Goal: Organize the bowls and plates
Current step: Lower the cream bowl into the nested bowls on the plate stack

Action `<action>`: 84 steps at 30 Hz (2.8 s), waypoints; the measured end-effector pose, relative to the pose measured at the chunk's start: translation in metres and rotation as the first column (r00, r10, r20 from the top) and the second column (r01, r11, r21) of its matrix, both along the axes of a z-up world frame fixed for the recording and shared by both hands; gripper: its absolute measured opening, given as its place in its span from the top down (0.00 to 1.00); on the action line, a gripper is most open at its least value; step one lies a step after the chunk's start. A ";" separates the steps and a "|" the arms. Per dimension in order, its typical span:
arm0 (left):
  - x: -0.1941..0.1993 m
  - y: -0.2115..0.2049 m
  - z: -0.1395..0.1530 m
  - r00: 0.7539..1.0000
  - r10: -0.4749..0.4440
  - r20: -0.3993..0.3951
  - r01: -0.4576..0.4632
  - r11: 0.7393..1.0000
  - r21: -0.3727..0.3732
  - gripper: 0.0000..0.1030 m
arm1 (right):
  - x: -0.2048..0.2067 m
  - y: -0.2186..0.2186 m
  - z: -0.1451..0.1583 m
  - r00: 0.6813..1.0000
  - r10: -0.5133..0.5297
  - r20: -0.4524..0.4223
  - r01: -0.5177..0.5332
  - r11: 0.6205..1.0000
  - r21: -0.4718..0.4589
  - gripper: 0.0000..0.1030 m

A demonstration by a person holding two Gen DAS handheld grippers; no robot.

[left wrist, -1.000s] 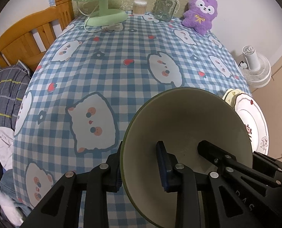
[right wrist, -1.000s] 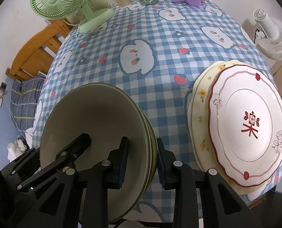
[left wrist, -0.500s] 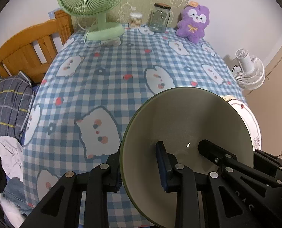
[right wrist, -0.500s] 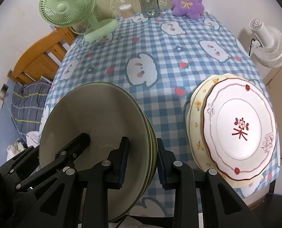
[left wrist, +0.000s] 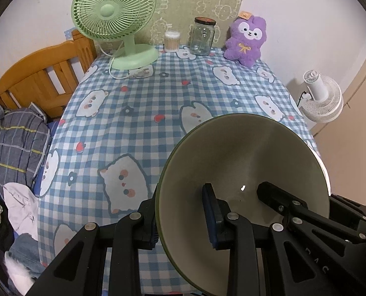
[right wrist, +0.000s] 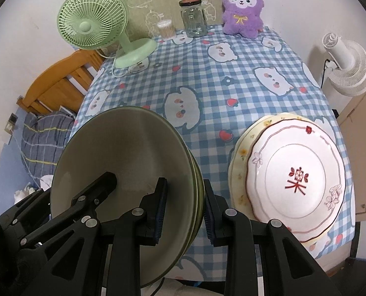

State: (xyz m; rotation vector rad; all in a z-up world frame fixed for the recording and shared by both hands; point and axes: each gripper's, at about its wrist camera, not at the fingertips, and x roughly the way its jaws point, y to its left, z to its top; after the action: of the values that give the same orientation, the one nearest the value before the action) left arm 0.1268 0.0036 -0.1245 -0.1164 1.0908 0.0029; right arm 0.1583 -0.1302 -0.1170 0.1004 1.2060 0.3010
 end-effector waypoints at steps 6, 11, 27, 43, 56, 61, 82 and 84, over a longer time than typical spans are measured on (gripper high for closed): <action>0.003 -0.022 0.010 1.000 0.024 0.015 -0.024 1.000 -0.009 0.74 | 0.007 -0.021 0.012 1.000 0.023 0.013 -0.023 1.000 -0.008 0.69; 0.005 -0.040 0.014 0.999 0.028 0.022 -0.028 1.000 -0.014 0.74 | 0.011 -0.041 0.019 0.999 0.031 0.020 -0.031 0.999 -0.016 0.69; 0.020 -0.093 0.020 0.999 0.003 0.039 -0.002 1.000 -0.017 0.74 | 0.023 -0.095 0.027 0.999 0.008 0.034 -0.007 1.000 -0.024 0.69; 0.038 -0.138 0.008 1.000 -0.022 0.016 0.022 0.999 -0.033 0.74 | 0.038 -0.141 0.016 1.000 -0.017 0.013 0.018 0.999 -0.041 0.69; 0.046 -0.165 -0.010 1.000 -0.026 -0.017 0.025 0.999 -0.045 0.74 | 0.047 -0.168 0.000 1.000 -0.025 -0.017 0.024 0.998 -0.056 0.70; 0.048 -0.171 -0.018 0.999 -0.023 -0.037 0.022 0.999 -0.046 0.74 | 0.049 -0.174 -0.009 0.999 -0.026 -0.039 0.024 0.998 -0.057 0.70; 0.050 -0.178 -0.043 0.998 -0.012 -0.063 0.011 1.000 -0.028 0.74 | 0.054 -0.181 -0.042 0.994 -0.023 -0.103 0.019 0.999 -0.041 0.70; 0.052 -0.178 -0.042 0.998 -0.016 -0.059 0.015 1.000 -0.024 0.74 | 0.055 -0.182 -0.043 0.994 -0.024 -0.102 0.020 0.999 -0.040 0.70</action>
State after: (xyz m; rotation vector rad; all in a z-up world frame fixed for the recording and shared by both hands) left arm 0.1784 -0.1743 -0.1667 -0.1298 1.1506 -0.0204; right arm 0.2138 -0.3119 -0.1603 0.0958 1.3115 0.2553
